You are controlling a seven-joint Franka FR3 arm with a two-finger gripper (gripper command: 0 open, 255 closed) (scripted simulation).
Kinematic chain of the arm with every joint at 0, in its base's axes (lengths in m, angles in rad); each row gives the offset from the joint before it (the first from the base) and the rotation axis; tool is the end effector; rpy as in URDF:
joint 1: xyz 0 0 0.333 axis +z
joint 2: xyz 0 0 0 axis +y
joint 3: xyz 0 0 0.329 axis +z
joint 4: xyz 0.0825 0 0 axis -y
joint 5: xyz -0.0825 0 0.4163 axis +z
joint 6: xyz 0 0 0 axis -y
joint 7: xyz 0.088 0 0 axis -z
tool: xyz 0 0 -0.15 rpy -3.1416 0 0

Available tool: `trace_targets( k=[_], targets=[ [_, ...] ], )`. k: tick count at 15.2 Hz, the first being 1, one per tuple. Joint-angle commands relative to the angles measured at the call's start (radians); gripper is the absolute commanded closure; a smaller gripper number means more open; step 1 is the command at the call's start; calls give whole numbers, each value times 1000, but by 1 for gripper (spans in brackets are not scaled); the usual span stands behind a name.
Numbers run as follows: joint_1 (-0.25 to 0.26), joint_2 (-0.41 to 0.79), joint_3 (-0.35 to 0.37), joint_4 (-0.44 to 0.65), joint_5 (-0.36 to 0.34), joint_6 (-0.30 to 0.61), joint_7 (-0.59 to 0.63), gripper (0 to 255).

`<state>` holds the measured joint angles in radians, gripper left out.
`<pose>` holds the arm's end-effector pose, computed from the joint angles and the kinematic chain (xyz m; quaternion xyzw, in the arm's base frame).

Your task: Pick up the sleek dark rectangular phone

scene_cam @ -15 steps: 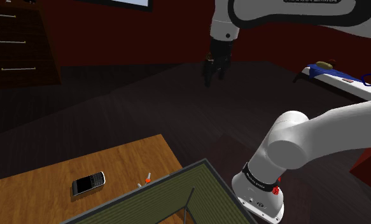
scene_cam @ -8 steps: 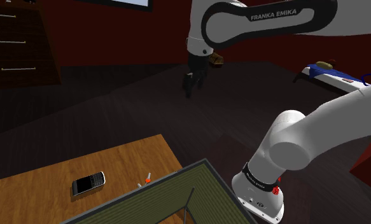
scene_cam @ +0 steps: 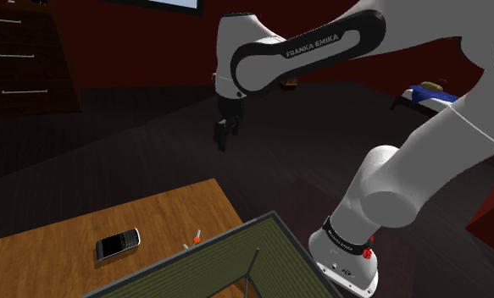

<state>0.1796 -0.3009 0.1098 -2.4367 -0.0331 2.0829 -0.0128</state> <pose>0.4392 0.1265 0.3633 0.9869 0.1559 -0.0231 0.0339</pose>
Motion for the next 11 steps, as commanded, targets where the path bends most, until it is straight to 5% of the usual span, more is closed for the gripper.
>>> trace_targets(
  k=[1,11],
  targets=[
    [15,70,13,24,1,52,-16,0],
    [89,391,85,158,-32,252,-74,0]
  ],
)
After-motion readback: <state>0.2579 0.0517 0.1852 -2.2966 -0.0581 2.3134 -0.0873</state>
